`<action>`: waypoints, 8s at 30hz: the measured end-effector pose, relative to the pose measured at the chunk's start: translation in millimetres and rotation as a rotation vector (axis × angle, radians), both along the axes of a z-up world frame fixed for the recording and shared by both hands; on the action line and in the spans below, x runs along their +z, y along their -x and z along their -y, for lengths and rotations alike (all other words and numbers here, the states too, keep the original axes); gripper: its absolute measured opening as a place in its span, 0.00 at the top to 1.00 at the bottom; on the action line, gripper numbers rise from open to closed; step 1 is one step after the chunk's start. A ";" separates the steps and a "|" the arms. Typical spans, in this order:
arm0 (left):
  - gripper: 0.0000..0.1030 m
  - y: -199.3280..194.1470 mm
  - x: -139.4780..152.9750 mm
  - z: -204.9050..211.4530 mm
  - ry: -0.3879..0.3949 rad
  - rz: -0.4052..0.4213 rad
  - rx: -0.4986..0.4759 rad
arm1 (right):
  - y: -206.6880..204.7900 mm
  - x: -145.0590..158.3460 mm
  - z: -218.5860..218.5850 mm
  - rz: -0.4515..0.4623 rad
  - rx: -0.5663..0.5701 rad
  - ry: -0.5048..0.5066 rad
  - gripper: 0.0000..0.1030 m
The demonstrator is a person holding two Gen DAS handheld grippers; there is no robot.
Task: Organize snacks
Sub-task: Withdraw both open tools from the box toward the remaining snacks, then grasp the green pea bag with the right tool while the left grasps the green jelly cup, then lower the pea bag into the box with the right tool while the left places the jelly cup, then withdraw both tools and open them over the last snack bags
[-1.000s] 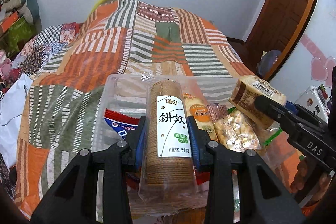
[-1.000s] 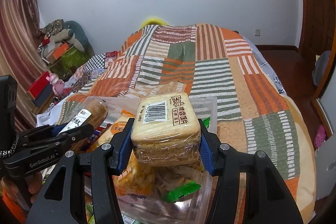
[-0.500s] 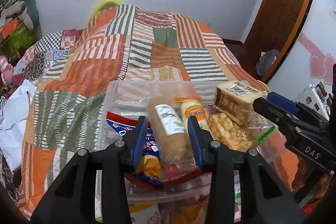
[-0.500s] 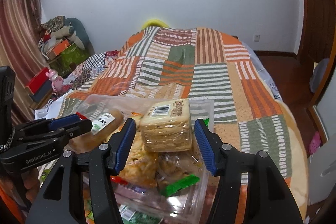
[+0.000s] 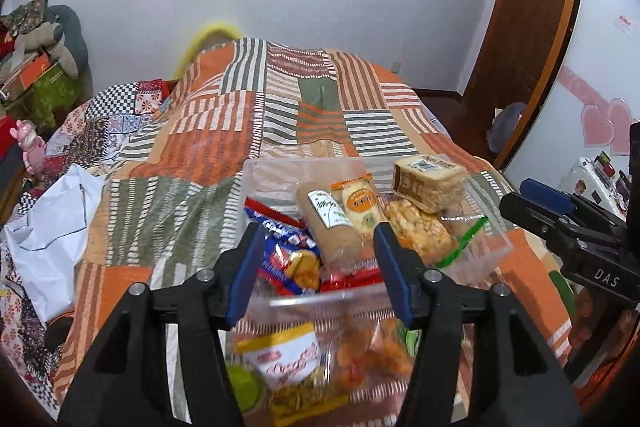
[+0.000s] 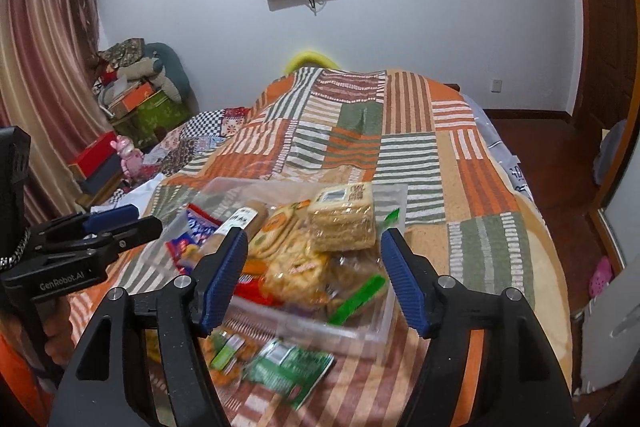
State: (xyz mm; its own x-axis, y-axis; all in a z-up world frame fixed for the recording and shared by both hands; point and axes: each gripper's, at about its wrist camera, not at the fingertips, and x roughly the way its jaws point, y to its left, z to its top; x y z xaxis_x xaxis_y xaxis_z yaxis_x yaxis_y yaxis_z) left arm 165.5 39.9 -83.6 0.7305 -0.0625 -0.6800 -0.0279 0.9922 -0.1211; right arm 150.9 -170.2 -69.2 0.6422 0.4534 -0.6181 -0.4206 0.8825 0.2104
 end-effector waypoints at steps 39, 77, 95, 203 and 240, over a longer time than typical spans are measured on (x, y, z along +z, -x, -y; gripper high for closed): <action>0.32 71.6 -93.9 -56.2 0.019 -0.192 0.107 | 22.5 -92.6 -27.4 -0.296 0.099 0.104 0.36; 0.76 72.9 -78.1 -55.0 0.004 -0.163 0.125 | 36.7 -64.9 -1.8 -0.193 0.049 0.066 0.57; 0.39 23.7 -92.0 -80.5 0.014 -0.142 0.180 | 31.6 -64.5 -5.2 -0.187 0.040 0.035 0.57; 0.53 -65.2 -51.5 -9.0 0.001 -0.069 0.046 | -28.6 -42.7 -2.5 -0.129 0.007 -0.032 0.53; 0.30 61.2 -53.8 -26.9 -0.063 -0.096 0.058 | 38.6 -35.8 -33.1 -0.096 0.114 0.013 0.28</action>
